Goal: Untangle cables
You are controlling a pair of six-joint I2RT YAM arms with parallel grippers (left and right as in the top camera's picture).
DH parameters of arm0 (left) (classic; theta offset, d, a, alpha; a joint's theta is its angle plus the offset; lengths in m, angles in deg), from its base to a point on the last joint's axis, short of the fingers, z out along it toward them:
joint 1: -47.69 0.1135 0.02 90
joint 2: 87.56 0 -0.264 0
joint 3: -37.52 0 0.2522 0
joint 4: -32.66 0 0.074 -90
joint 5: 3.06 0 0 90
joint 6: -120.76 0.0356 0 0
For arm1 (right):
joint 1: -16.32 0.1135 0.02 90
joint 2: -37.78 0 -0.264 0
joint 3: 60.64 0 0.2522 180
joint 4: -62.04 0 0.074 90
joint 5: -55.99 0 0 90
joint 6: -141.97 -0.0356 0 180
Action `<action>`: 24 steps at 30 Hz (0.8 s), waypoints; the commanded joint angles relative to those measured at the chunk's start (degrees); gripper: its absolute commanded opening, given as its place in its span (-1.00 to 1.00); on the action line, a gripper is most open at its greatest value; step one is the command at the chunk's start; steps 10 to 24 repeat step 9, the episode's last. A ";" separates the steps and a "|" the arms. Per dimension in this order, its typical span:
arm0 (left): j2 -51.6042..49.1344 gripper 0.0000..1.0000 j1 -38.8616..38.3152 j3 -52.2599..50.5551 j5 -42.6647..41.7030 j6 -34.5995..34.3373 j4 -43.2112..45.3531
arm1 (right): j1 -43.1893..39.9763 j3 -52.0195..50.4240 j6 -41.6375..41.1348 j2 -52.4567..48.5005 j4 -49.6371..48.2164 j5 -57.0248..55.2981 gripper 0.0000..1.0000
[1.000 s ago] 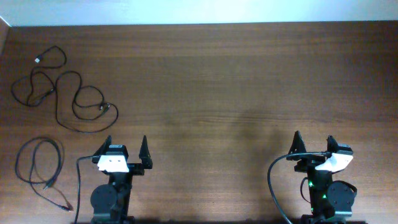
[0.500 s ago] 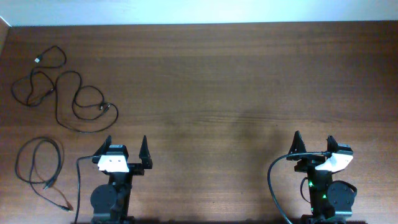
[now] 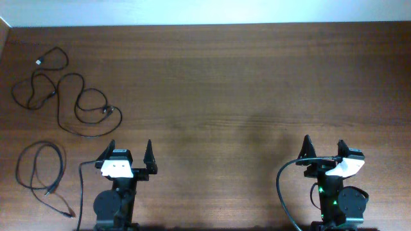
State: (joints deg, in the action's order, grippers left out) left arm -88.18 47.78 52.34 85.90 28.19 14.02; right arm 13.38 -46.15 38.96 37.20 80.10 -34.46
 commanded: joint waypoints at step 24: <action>0.28 0.98 -0.20 -0.55 0.00 1.07 0.20 | 0.31 -0.42 0.63 0.37 0.20 -0.44 0.97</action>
